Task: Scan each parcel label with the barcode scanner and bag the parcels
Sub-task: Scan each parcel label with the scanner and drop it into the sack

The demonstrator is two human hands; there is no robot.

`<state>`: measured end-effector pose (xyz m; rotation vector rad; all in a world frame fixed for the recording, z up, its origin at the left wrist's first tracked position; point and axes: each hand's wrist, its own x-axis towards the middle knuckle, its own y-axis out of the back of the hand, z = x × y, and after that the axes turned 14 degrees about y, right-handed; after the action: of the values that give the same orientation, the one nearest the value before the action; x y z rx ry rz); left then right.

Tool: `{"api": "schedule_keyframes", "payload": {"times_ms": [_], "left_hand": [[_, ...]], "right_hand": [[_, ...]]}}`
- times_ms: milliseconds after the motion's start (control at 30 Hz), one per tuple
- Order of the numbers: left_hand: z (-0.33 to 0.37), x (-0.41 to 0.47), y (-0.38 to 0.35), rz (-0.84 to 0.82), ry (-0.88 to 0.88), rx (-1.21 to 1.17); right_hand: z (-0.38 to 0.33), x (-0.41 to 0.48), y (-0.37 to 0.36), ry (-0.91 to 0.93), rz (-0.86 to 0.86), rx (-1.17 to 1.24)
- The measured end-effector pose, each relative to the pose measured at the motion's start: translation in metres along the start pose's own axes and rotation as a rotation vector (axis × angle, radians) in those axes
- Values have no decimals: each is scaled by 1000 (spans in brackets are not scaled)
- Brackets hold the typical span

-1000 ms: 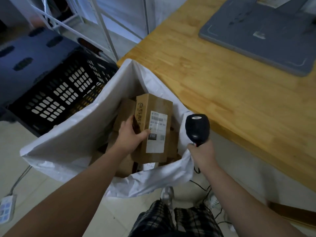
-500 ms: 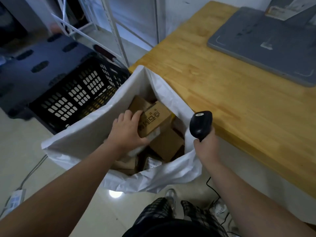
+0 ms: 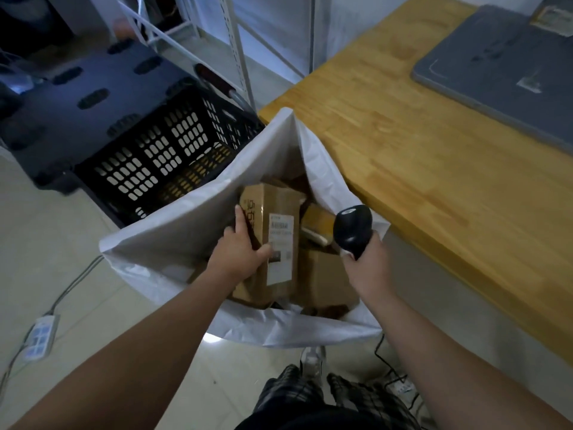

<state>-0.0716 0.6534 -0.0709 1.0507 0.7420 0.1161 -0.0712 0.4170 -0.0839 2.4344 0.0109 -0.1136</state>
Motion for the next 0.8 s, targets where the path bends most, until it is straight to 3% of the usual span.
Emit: {"api": "schedule_keyframes", "payload": {"times_ms": [233, 300, 467, 533, 667, 800], "left_hand": [[-49, 8, 6, -89, 78, -8], [-51, 8, 1, -40, 62, 17], [-27, 3, -15, 275, -50, 184], [-17, 3, -27, 239, -126, 266], [-8, 17, -34, 81, -51, 407], [-7, 13, -35, 226, -242, 396]], "right_hand": [[-17, 2, -14, 81, -102, 37], [-16, 1, -17, 77, -122, 36], [-13, 0, -21, 65, -153, 18], [-13, 1, -20, 69, -149, 31], [-11, 1, -18, 75, -144, 39], [-11, 1, -18, 71, -141, 53]]}}
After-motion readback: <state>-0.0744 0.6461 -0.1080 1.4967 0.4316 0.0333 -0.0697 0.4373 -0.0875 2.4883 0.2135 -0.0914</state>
